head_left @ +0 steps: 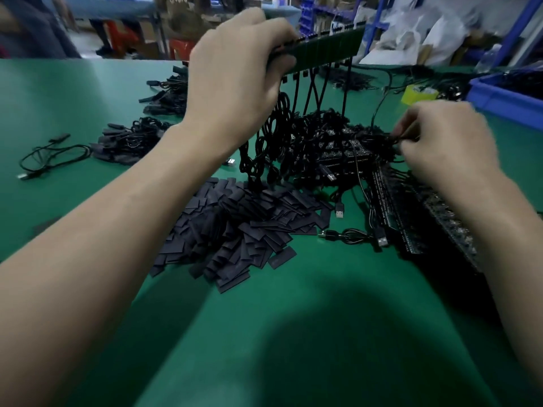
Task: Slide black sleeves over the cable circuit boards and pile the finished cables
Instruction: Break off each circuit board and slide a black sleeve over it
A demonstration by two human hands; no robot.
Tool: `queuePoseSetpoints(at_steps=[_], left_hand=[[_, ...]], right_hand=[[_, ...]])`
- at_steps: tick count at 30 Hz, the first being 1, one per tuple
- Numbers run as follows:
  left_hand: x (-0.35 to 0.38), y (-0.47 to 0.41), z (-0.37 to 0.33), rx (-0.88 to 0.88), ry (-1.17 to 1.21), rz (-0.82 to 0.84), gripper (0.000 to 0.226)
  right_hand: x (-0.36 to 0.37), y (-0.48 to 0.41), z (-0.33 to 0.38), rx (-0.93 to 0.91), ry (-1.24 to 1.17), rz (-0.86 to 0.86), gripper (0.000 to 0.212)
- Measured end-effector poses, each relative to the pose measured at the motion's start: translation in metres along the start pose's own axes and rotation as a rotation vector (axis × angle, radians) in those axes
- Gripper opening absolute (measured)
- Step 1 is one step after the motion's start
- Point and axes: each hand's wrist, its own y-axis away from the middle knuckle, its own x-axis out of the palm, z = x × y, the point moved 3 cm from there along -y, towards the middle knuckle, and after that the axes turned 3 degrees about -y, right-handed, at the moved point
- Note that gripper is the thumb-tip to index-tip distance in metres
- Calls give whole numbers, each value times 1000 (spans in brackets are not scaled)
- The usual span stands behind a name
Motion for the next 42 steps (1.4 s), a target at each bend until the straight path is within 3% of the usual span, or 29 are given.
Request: queuePoseSetpoints(at_steps=[4,8,12,18,20,23,28,32,36,42], left_hand=[[13,-5,-11,53,-85,31,32],[27,-12,-27,127,-165,99,32],[39,-18,-39,112,-182,132,29],[56,-20,-39,18,-114,168,30],[57,-20,-33,9,-118,176,39],[57,-21,-32,140,-171,162,61],[58,-17,-42,375,-72,360,30],[64,-18,-49,451,-44,457,31],[70,-16,-55,492,-94,481,42],[71,-16,-52,451,-48,424,28]], right_hand=[[-18,-3,-19,-15,-193,-154,15],[-36,-11,-36,65,-448,-247,20],[-53,-11,-32,61,-548,-302,15],[-43,-11,-6,-84,-582,-216,18],[-39,-13,-3,-98,-624,-217,17],[-31,-15,-3,-101,-718,-161,16],[-23,-14,1,-145,-920,-49,16],[-23,-14,-1,-149,-1032,-25,19],[-25,-15,-8,-100,-1200,-33,18],[-30,-17,-19,-75,-1257,-21,18]])
